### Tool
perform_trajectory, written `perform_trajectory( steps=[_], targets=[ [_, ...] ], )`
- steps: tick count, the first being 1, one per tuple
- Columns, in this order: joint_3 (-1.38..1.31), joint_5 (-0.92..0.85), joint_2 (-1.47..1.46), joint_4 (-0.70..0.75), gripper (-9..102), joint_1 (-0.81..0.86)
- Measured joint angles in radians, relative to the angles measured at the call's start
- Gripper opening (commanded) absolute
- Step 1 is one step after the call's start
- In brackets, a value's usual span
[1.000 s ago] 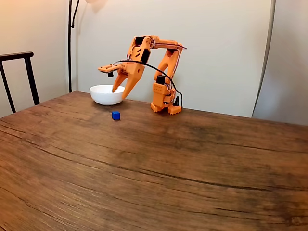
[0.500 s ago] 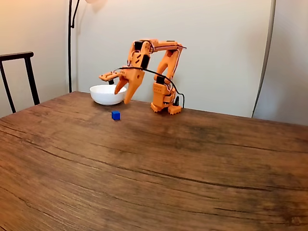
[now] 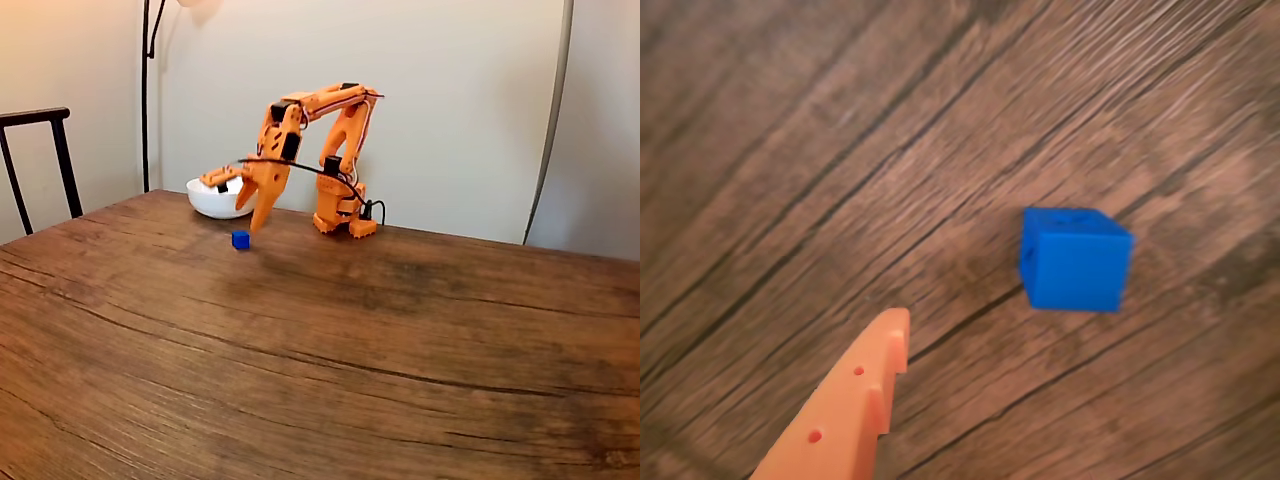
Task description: Grasp the cube and drop it in the bowl
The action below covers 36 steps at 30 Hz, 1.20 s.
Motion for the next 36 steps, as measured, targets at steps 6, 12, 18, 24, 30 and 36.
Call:
perform_trajectory(
  steps=[6,12,18,24,30,36],
  targets=[
    [-0.057,0.002,-0.163,-0.037,50,0.020],
    [-0.130,0.051,-0.287,-0.043,50,0.044],
    [-0.192,0.087,-0.351,-0.044,49,0.066],
    [-0.202,0.089,-0.367,-0.044,38,0.071],
    [-0.202,0.089,-0.367,-0.043,36,0.071],
    [-0.204,0.089,-0.367,-0.043,36,0.066]
  ],
)
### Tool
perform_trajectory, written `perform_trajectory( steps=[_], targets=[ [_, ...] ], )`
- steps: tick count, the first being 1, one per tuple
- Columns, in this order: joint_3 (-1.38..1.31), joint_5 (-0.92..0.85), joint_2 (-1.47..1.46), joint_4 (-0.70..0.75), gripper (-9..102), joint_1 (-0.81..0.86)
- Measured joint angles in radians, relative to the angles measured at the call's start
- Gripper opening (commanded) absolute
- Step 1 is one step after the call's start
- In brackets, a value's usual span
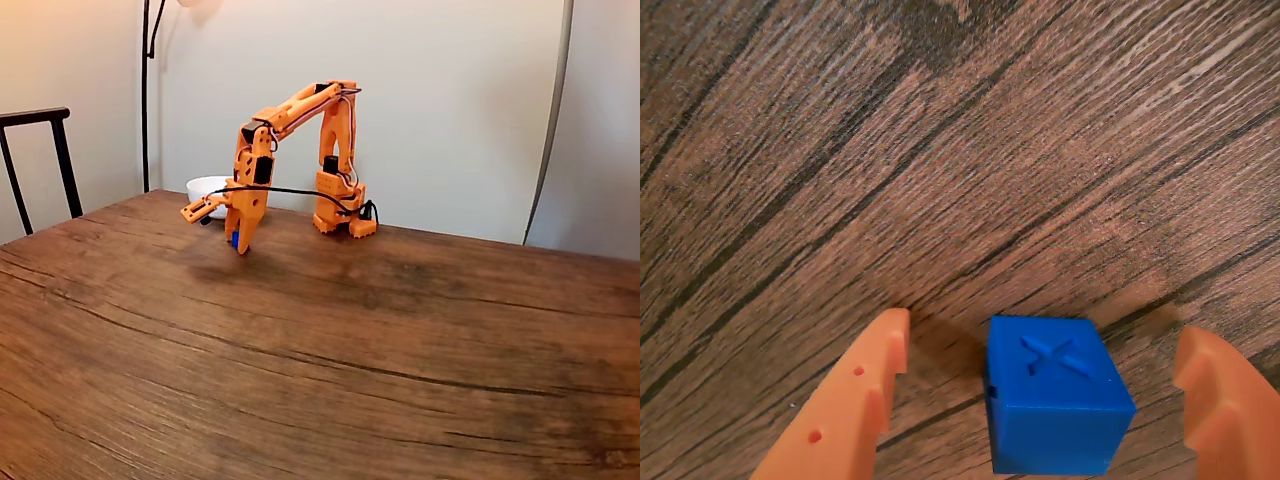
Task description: Grasp the cube and drop it in the bowl
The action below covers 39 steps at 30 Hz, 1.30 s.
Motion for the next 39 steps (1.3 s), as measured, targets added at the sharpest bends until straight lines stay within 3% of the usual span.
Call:
perform_trajectory(
  steps=[9,23,30,39],
  targets=[
    [-0.009,-0.002,-0.002,0.101,36,-0.003],
    [-0.009,-0.002,-0.002,0.101,35,-0.003],
    [-0.009,-0.002,-0.002,0.103,20,-0.003],
    [-0.009,-0.002,-0.002,0.117,12,0.002]
  ],
)
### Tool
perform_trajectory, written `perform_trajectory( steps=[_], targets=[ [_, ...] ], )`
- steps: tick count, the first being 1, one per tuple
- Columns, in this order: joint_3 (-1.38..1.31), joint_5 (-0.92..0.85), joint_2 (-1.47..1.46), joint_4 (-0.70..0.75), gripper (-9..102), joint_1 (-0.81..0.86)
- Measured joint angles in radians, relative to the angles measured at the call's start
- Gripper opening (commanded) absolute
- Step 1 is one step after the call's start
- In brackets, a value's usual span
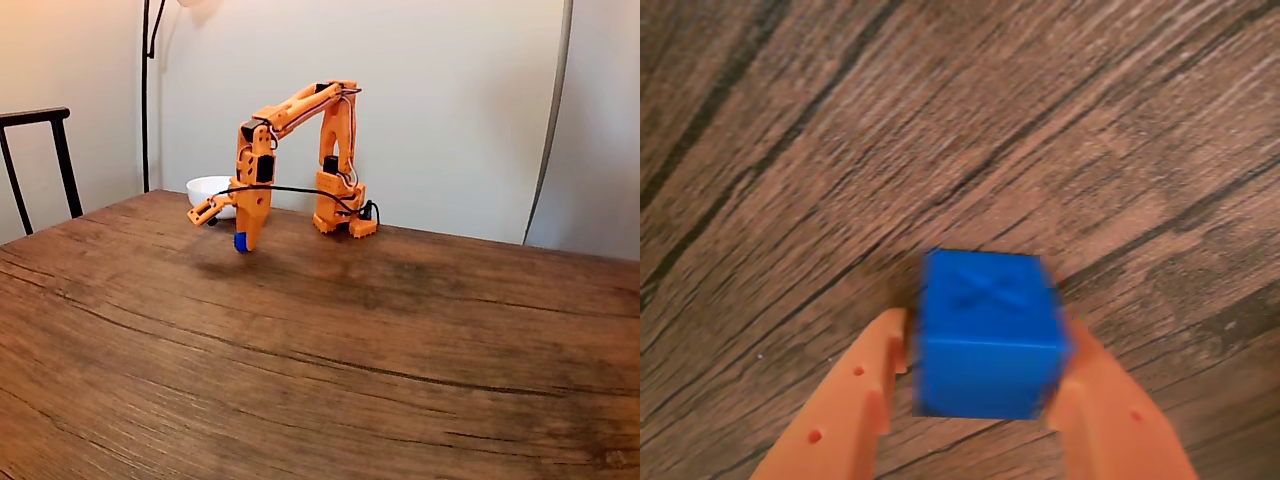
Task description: Grasp the cube and drop it in the bowl
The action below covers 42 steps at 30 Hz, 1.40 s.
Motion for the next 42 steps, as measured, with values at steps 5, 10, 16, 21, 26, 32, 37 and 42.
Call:
perform_trajectory(
  steps=[5,10,16,21,26,32,37,42],
  targets=[
    [0.000,0.000,0.000,0.000,7,0.000],
    [0.000,0.000,0.000,0.000,5,0.000],
    [0.000,0.000,0.000,0.000,4,0.000],
    [-0.003,0.006,0.000,0.000,4,0.000],
    [-0.029,0.008,-0.002,-0.002,4,-0.017],
    [-0.110,0.072,-0.003,0.000,4,-0.018],
    [-0.169,0.091,-0.003,0.064,4,-0.018],
    [-0.285,0.123,-0.005,0.202,4,-0.018]
  ],
)
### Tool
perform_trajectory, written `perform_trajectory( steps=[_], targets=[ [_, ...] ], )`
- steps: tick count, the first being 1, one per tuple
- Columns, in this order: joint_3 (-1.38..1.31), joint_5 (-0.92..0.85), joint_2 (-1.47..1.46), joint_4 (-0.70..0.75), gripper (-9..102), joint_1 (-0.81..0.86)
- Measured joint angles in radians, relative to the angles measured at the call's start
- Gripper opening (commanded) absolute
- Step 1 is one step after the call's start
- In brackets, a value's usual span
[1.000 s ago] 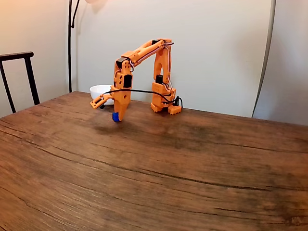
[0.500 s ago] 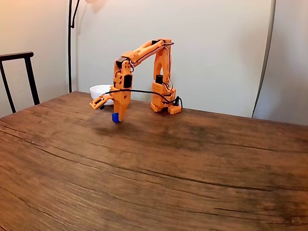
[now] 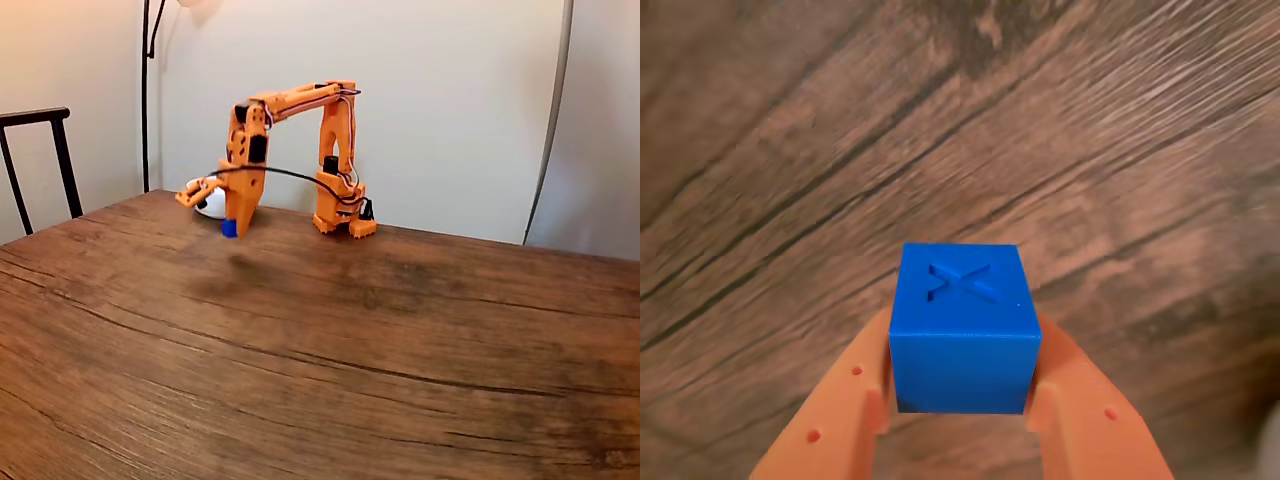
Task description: Grasp the cube and drop it in the bowl
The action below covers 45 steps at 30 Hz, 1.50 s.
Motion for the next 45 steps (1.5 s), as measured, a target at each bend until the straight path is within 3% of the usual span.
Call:
perform_trajectory(
  steps=[11,28,34,45],
  targets=[
    [-0.107,0.058,0.207,0.219,4,0.017],
    [-0.109,0.078,0.568,0.400,5,0.021],
    [-0.109,0.153,0.653,0.400,5,0.158],
    [-0.109,0.264,0.738,0.400,5,0.578]
  ],
)
